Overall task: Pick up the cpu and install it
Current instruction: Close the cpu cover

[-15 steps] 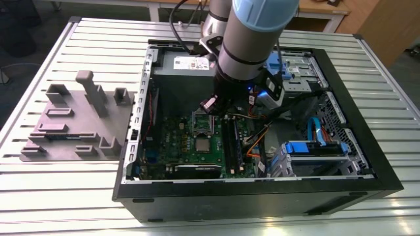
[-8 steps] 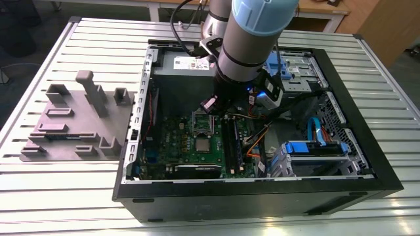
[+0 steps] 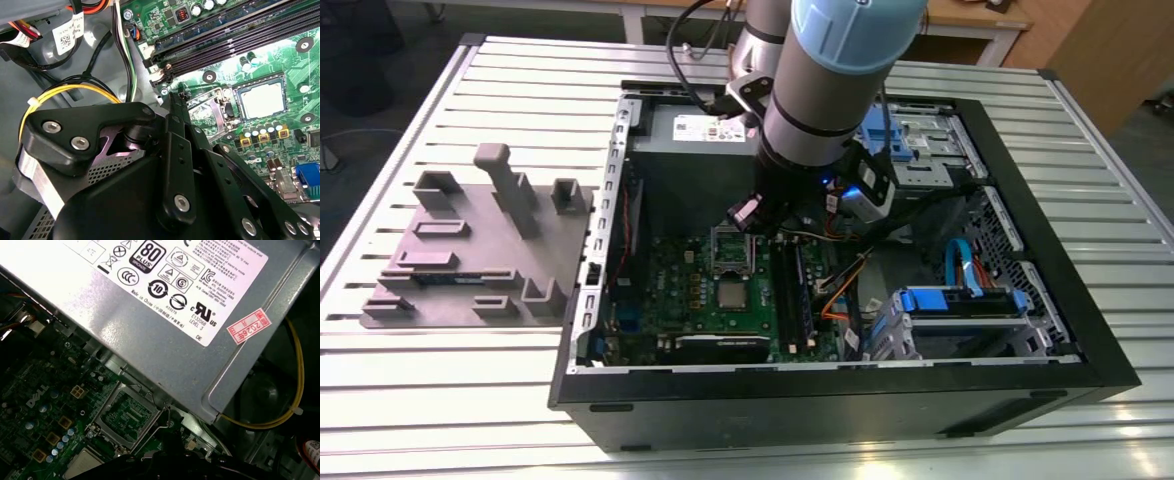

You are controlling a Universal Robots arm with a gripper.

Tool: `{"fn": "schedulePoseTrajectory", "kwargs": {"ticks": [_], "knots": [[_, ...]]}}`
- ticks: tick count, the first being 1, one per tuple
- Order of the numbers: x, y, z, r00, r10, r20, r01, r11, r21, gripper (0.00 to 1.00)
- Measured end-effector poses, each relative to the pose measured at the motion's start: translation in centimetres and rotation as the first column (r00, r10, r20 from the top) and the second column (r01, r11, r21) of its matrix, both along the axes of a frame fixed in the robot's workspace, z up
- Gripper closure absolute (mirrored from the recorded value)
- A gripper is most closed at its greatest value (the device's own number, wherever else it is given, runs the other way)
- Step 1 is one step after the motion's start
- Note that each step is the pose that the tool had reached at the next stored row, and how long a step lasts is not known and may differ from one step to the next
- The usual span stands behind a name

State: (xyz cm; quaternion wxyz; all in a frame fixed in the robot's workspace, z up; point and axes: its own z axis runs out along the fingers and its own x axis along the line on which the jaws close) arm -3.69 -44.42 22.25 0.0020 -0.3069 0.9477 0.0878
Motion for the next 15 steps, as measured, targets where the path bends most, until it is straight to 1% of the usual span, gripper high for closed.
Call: {"fn": "schedulePoseTrajectory", "kwargs": {"ticks": [3,9,11,14,15], "knots": [[0.04,0.20,-0.10,1.0000,0.001,-0.0001,-0.001,1.0000,0.0007,0.90],[0.07,0.40,-0.58,1.0000,0.004,0.0000,-0.004,0.9999,0.0100,0.90],[0.11,0.46,-0.72,1.0000,0.004,-0.0001,-0.004,0.9999,0.0168,0.90],[0.12,0.54,-0.96,1.0000,0.004,0.0001,-0.004,0.9995,0.0309,0.90],[0.12,0.57,-1.03,1.0000,0.004,0.0000,-0.004,0.9994,0.0346,0.90]]}}
